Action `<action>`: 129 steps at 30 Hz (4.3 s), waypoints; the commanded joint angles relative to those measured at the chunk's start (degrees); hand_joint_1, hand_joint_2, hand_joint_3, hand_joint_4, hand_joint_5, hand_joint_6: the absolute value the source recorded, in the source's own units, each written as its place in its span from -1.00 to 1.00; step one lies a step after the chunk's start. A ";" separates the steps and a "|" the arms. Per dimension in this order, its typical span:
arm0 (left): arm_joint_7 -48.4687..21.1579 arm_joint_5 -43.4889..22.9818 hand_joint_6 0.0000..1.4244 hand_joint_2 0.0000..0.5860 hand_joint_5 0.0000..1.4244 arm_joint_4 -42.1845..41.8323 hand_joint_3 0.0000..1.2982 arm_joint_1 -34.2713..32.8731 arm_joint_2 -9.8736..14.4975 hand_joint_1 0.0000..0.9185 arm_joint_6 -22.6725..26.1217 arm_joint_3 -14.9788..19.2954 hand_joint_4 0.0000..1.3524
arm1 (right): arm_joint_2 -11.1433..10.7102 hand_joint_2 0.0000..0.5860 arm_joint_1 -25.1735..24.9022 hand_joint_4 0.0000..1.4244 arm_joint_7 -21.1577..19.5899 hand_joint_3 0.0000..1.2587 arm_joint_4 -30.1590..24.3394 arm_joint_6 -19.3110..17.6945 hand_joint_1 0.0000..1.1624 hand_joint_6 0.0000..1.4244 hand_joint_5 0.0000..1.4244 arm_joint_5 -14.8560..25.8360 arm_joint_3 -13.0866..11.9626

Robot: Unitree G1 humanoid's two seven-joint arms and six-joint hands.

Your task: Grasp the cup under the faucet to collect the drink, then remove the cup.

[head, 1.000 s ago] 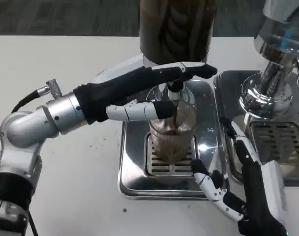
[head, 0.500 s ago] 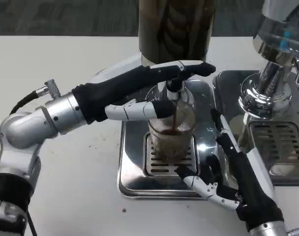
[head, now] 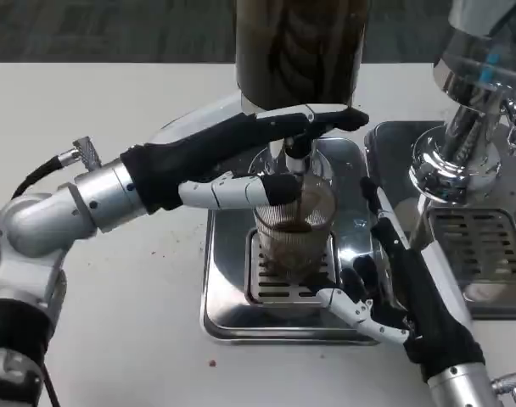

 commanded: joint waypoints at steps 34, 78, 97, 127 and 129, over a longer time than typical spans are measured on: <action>0.64 1.05 -0.99 -0.65 -0.90 -3.73 -0.75 4.94 3.50 -1.00 2.28 -0.29 -0.90 | 2.37 -0.21 -11.05 -1.00 8.08 -1.00 9.73 -0.39 0.03 -0.89 -1.00 4.74 -1.20; -2.74 -15.75 -0.86 -0.63 -0.79 -10.06 -0.64 10.49 0.31 -1.00 20.92 12.79 -0.75 | 2.69 -0.26 -15.01 -1.00 8.99 -1.00 14.27 -1.19 0.08 -0.87 -0.98 3.75 -0.69; -0.91 -14.56 -0.83 -0.61 -0.77 -10.18 -0.55 17.82 0.84 -1.00 23.21 16.62 -0.69 | 3.23 -0.30 -15.40 -0.95 6.37 -1.00 15.01 1.81 0.20 -0.75 -0.85 0.76 0.18; 2.12 -14.28 -0.81 -0.46 -0.75 -13.88 -0.57 23.84 1.54 -1.00 23.50 17.22 -0.65 | 6.97 -0.28 -15.88 -0.23 -12.01 -0.32 18.88 1.51 0.26 0.26 -0.10 -7.50 3.46; 2.23 -14.20 -0.80 -0.46 -0.75 -13.86 -0.57 23.84 1.53 -1.00 23.45 17.17 -0.65 | 7.03 -0.26 -15.94 -0.19 -13.80 -0.27 19.29 0.87 0.25 0.32 -0.04 -8.13 3.52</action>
